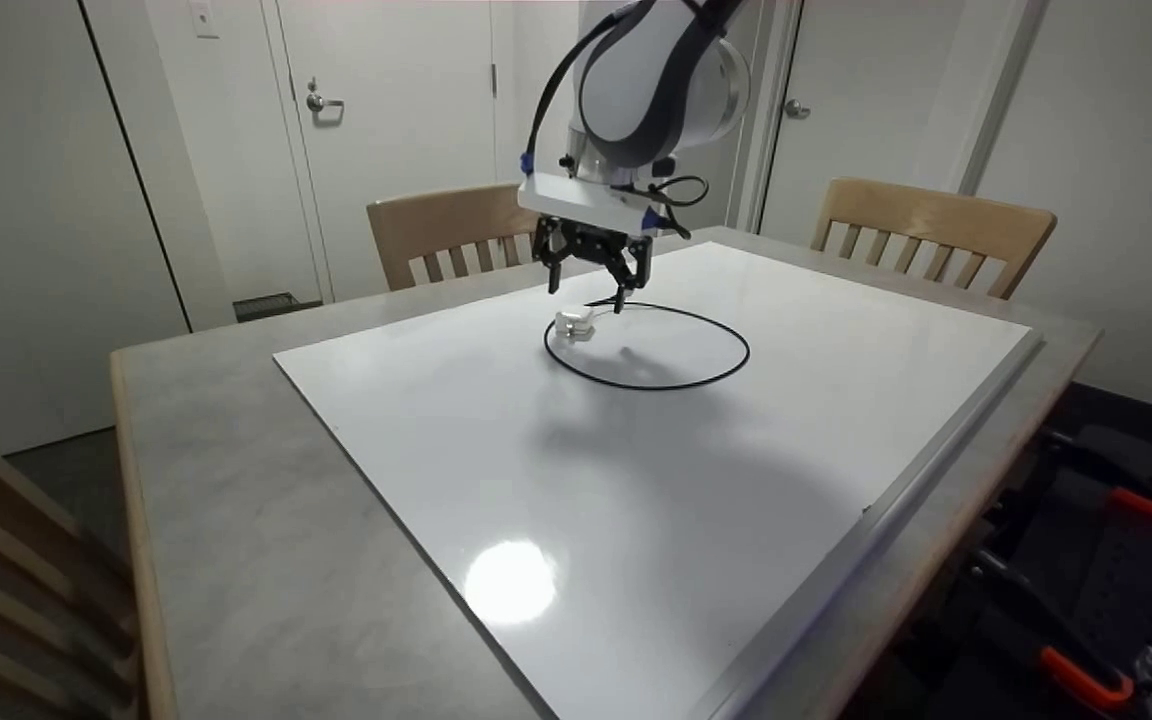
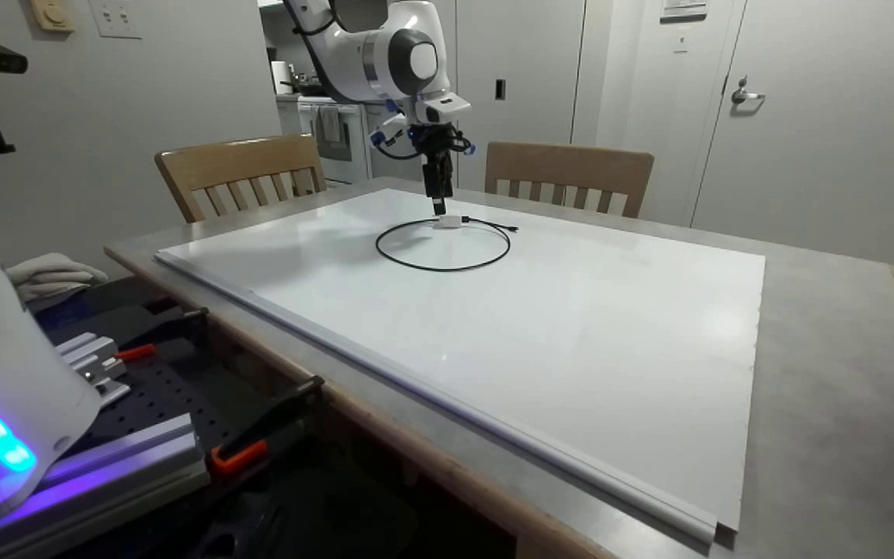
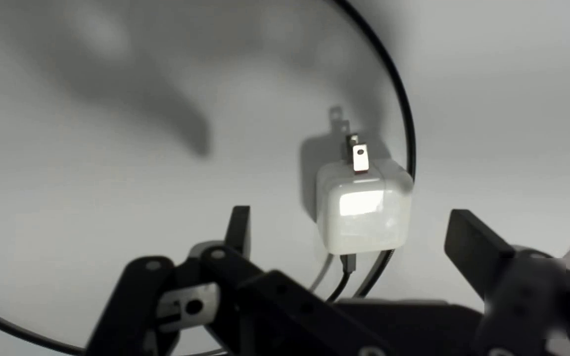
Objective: Straighten the charger
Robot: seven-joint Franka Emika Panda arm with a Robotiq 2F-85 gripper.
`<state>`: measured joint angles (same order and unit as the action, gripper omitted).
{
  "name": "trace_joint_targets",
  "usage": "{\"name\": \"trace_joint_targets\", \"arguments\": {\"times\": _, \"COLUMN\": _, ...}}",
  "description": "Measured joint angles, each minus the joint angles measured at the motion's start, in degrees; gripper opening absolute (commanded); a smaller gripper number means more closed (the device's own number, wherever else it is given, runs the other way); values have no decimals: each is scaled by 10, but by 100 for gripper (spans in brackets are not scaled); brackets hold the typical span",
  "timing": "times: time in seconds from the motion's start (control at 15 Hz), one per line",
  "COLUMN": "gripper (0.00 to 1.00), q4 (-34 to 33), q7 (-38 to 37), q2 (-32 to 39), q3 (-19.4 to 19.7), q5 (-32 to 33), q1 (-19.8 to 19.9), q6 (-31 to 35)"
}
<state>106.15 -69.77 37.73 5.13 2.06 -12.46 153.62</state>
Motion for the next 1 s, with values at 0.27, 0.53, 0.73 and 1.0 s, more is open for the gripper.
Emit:
{"name": "trace_joint_targets", "arguments": {"times": 0.27, "gripper": 100, "q4": 17, "q7": 6, "q2": 1, "q3": 1, "q5": -13, "q1": 4, "q6": 21}}
{"name": "trace_joint_targets", "arguments": {"times": 0.53, "gripper": 100, "q4": 21, "q7": 6, "q2": 1, "q3": 7, "q5": -14, "q1": 3, "q6": 37}}
{"name": "trace_joint_targets", "arguments": {"times": 0.73, "gripper": 100, "q4": 21, "q7": 8, "q2": 1, "q3": 11, "q5": -14, "q1": 3, "q6": 40}}
{"name": "trace_joint_targets", "arguments": {"times": 1.0, "gripper": 100, "q4": 16, "q7": 27, "q2": 2, "q3": 6, "q5": -14, "q1": 4, "q6": 40}}
